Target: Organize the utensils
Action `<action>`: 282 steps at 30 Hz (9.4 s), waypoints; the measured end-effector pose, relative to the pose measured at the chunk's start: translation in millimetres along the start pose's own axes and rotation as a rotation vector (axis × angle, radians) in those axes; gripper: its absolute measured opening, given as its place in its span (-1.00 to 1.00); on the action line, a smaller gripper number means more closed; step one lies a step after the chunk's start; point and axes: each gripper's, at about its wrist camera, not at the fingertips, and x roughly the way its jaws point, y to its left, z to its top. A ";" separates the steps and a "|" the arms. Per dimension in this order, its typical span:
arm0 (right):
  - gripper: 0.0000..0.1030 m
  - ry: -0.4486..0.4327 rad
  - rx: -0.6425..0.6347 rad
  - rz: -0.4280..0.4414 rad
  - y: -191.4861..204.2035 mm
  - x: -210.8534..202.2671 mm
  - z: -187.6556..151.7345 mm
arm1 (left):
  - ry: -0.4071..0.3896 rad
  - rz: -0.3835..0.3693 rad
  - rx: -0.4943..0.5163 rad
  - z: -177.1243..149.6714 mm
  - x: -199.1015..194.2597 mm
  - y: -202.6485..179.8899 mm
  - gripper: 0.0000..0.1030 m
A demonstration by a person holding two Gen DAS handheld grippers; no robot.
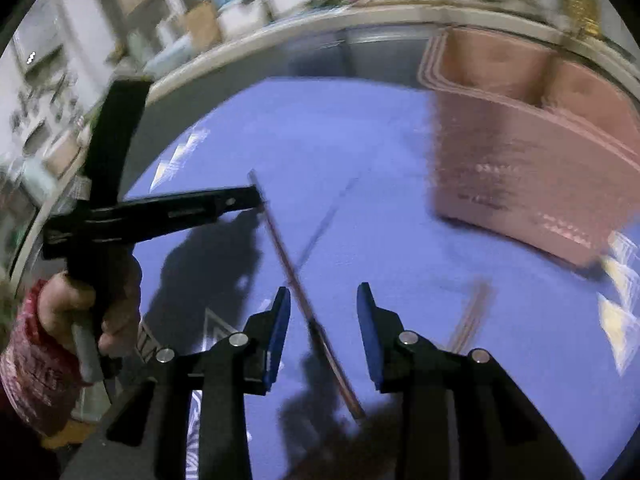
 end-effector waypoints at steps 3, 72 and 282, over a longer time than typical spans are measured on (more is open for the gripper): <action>-0.31 -0.017 0.024 -0.055 -7.3 -24.3 -26.1 | 0.003 0.019 -0.006 5.1 3.7 12.7 -1.00; -0.31 -0.063 0.135 -0.200 -3.2 -26.7 -99.5 | 0.253 -0.167 0.346 -134.5 -29.1 -151.2 -0.93; -0.06 -0.147 0.315 -0.197 -64.2 -40.6 -65.1 | 0.081 -0.008 0.208 11.0 25.4 -78.6 -0.37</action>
